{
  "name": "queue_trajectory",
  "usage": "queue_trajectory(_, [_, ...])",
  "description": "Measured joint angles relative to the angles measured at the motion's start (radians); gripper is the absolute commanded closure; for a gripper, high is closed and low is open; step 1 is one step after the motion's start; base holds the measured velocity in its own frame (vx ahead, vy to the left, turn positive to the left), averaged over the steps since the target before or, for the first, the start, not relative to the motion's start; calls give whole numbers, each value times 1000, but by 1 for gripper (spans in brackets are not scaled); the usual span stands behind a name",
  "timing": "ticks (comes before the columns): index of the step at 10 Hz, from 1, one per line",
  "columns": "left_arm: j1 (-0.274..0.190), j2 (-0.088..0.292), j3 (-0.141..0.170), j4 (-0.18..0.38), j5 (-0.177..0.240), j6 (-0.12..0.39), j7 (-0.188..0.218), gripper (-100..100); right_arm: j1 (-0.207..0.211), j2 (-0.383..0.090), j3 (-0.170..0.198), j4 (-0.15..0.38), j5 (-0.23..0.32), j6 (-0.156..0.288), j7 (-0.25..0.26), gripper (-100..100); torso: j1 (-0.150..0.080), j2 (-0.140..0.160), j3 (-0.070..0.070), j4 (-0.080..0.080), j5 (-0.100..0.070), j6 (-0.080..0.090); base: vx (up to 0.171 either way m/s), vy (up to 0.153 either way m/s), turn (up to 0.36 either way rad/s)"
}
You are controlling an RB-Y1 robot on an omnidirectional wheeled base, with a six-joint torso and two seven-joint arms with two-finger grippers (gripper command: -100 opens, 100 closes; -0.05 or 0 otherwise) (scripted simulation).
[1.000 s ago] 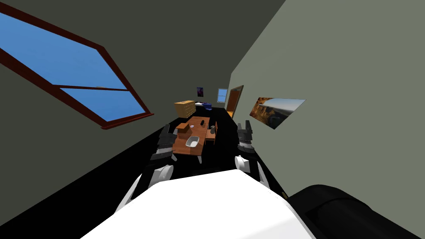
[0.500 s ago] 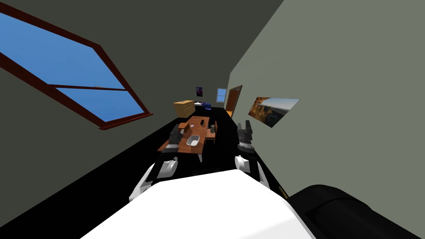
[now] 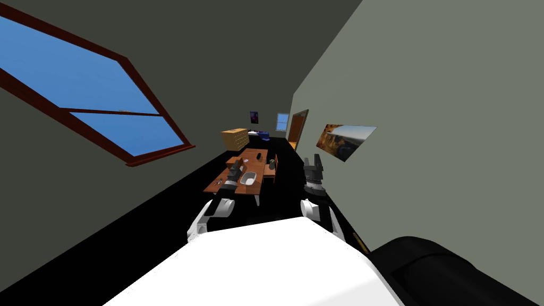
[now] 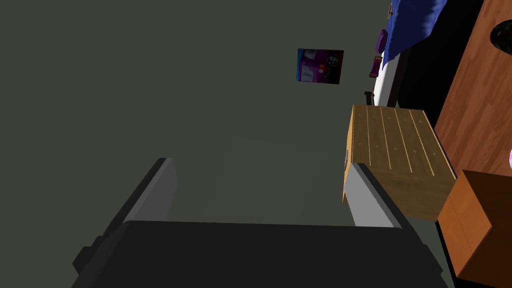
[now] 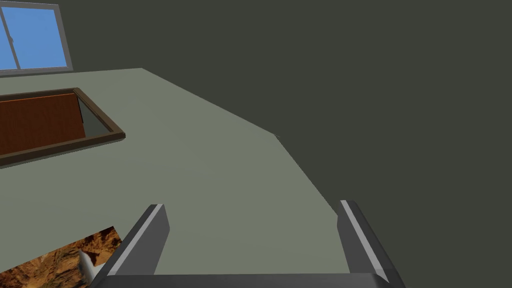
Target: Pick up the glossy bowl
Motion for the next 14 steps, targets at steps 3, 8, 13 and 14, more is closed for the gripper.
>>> queue_trajectory(3, [-71, 4, -29, 82, 3, 62, 0, -100, 0, 0, 0, 0, 0, 0, 0, 0, 1, 0, 0, 0, 0, 0, -40, 39, -36])
queue_trajectory(8, [-204, 6, -51, 252, 6, 166, 9, -100, 0, 0, 0, 0, 0, 0, 0, 0, 0, -2, -1, 0, 0, 0, -29, 37, -42])
queue_trajectory(13, [-273, 11, -57, 389, 4, 262, 18, -100, 0, 0, 0, 0, 0, 0, 0, 0, -1, -3, -2, -1, 0, 0, -2, 22, -23])
queue_trajectory(14, [-282, 11, -56, 400, 4, 281, 19, -100, 0, 0, 0, 0, 0, 0, 0, 0, -1, -3, -2, -1, 0, -1, 7, 21, -37])
